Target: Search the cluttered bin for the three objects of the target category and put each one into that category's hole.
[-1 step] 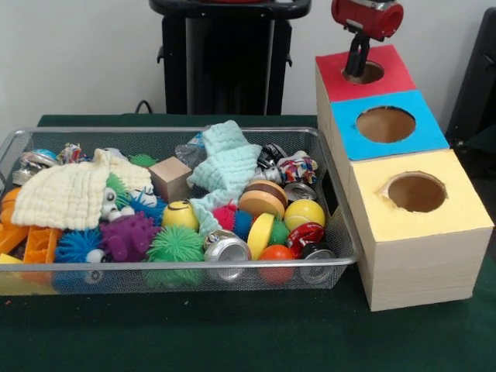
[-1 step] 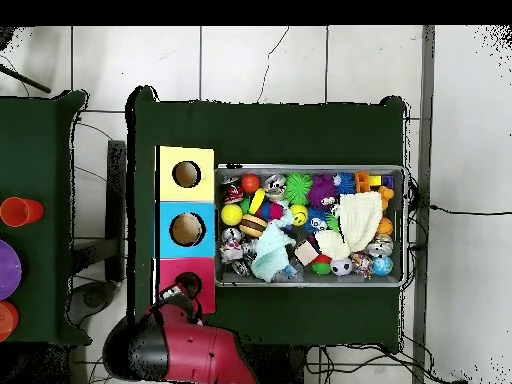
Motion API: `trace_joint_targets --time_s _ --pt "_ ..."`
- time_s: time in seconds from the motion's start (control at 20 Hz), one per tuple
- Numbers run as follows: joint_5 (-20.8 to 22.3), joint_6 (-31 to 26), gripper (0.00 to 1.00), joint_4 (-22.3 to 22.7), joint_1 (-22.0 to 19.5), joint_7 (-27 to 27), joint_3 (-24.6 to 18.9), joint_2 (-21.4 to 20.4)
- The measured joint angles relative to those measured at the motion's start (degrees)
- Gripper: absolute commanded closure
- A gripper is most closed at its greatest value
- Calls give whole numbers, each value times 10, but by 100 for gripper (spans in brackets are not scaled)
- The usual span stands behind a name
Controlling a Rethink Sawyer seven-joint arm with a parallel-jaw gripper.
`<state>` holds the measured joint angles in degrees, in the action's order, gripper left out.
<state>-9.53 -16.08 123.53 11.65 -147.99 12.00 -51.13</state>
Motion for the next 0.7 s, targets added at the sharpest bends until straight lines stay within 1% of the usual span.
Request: trace_joint_targets --time_s 0.2,0.4,0.5,0.7 --pt "48 -9 100 7 -55 0 -38 -20" --pt "83 -8 100 14 -87 0 -63 -32" --pt "92 -7 100 15 -91 0 -66 -34" --pt "133 8 100 15 -87 0 -69 -40"
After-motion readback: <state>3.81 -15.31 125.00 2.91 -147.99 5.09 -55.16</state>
